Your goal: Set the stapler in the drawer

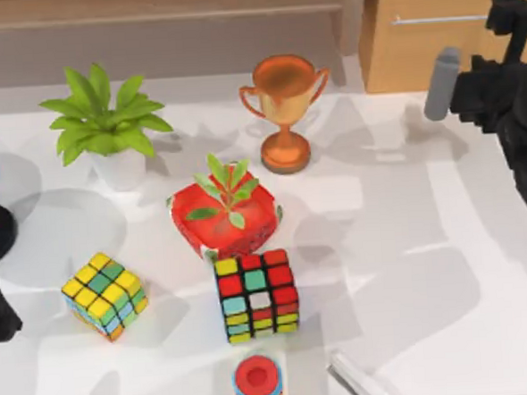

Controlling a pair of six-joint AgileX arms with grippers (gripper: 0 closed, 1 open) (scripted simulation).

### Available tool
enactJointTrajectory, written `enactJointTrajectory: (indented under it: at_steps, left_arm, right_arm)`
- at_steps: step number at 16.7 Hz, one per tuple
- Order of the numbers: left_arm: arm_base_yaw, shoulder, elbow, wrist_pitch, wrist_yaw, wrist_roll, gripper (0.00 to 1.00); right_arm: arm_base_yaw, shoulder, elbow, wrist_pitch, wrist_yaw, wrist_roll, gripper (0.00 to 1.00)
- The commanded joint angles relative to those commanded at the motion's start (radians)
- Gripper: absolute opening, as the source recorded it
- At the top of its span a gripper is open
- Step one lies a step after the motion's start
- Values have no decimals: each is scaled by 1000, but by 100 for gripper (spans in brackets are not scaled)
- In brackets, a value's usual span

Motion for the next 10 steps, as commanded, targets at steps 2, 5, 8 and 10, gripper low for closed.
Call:
enactJointTrajectory:
  at_steps: [2,5,8,10]
  left_arm:
    - [0,0,0,0,0,0,100]
    - [0,0,0,0,0,0,100]
    - [0,0,0,0,0,0,100]
    - [0,0,0,0,0,0,100]
  right_arm:
    - [0,0,0,0,0,0,100]
    - [-4,-2,-4,-2,-1,1,100]
    - [-5,12,29,-18,-5,0,100]
    - [-9,32,73,-41,-9,0,100]
